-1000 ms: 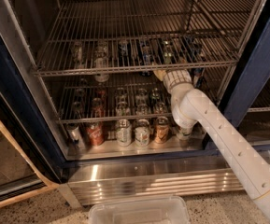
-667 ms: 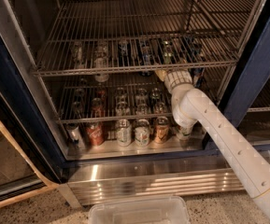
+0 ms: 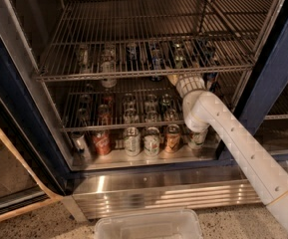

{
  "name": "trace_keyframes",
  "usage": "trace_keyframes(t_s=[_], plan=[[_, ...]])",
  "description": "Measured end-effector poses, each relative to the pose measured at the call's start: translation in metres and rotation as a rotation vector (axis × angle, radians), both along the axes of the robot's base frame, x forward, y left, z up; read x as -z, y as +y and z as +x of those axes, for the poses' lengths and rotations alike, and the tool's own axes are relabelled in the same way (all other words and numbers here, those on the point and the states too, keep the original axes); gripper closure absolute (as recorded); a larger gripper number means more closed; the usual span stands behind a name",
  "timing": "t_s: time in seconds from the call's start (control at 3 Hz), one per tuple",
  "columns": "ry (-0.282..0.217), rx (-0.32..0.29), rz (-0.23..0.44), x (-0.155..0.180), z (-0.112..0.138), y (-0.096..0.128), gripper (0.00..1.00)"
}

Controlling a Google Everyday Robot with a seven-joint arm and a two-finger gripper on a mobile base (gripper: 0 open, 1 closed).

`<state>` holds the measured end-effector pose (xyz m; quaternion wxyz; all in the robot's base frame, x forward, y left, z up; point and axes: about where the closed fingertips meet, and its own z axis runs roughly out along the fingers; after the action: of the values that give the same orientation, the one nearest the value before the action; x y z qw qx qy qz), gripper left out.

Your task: Pick green can from middle shelf of fridge

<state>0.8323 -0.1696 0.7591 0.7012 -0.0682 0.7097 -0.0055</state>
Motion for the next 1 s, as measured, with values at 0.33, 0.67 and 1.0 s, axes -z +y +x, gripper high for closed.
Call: trace_keyframes(t_s=[0.33,0.67,1.0], plan=[[0.025,-0.022,-0.014,0.006,0.025,0.008,0.34],[0.028,-0.014,-0.017,0.006,0.032,0.005,0.34],[0.027,0.005,-0.021,0.006,0.046,-0.002,0.34]])
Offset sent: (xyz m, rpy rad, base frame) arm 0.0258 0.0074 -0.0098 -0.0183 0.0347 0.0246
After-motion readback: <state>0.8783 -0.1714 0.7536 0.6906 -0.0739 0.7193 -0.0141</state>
